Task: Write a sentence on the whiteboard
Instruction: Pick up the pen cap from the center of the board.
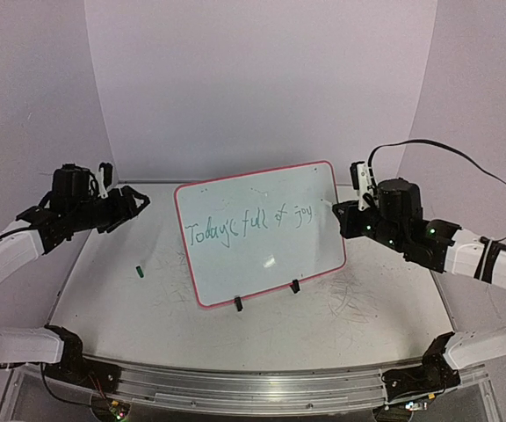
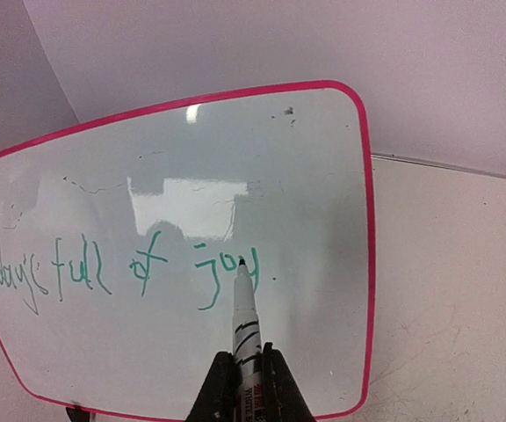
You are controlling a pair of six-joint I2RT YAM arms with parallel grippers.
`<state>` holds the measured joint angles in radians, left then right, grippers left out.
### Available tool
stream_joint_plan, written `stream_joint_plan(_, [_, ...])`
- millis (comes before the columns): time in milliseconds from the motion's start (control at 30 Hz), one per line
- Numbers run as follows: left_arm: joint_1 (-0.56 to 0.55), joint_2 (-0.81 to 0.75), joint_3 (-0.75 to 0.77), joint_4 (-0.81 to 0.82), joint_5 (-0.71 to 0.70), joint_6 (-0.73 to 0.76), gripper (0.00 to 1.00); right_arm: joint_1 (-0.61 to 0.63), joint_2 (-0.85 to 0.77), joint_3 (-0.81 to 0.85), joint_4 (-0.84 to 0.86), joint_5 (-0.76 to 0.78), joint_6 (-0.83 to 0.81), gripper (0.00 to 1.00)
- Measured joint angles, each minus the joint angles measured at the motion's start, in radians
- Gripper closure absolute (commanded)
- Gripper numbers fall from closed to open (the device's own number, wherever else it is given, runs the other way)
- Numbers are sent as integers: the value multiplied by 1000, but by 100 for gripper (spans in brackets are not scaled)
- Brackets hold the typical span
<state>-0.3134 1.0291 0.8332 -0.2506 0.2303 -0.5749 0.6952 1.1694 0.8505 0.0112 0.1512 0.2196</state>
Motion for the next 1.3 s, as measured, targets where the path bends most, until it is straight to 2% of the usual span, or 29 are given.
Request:
stream_joint_plan(133, [23,174,39,-172,-95,-102,48,0,7,2,5,-39,-24,100])
stream_joint_plan(200, [33,268,41,-239,-120,-114,46,0,7,2,10,-53,-28,100])
stream_joint_plan(333, [40,381,41,-319,-136,-96,36,0,1,0,22,-74,-28,100])
stream_joint_plan(500, [39,486,44,-354,-154,-33,36,0,-31,-21,34,-89,-27,100])
stream_joint_plan(933, [34,661,123,-378,-222,74,69,0,-48,-36,48,-98,-11,100])
stream_joint_plan(1067, [26,671,128,-373,-232,90,87,0,-48,-36,49,-103,-8,100])
stream_joint_plan(1133, [25,677,128,-370,-234,99,93,0,-48,-36,49,-108,-8,100])
stream_joint_plan(1233, [24,673,128,-369,-236,106,100,0,-48,-36,48,-121,-13,100])
stream_joint_plan(1300, [24,644,128,-376,-245,107,100,0,-48,-36,50,-158,-31,100])
